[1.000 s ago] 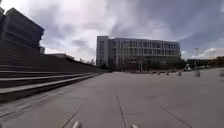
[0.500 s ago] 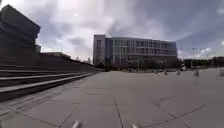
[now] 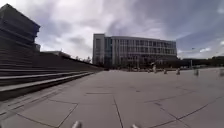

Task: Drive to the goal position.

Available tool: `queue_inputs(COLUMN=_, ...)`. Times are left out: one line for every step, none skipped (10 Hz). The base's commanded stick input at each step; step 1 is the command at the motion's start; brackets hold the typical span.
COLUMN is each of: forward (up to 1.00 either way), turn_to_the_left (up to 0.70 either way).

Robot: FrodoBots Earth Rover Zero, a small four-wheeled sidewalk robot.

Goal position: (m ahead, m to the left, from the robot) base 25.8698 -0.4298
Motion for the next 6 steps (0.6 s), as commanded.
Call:
queue_inputs(forward=0.00, turn_to_the_left=0.00)
queue_inputs(forward=0.00, turn_to_the_left=0.00)
queue_inputs(forward=0.22, turn_to_the_left=0.00)
queue_inputs(forward=0.70, turn_to_the_left=0.00)
queue_inputs(forward=0.70, turn_to_the_left=0.00)
queue_inputs(forward=0.70, turn_to_the_left=0.00)
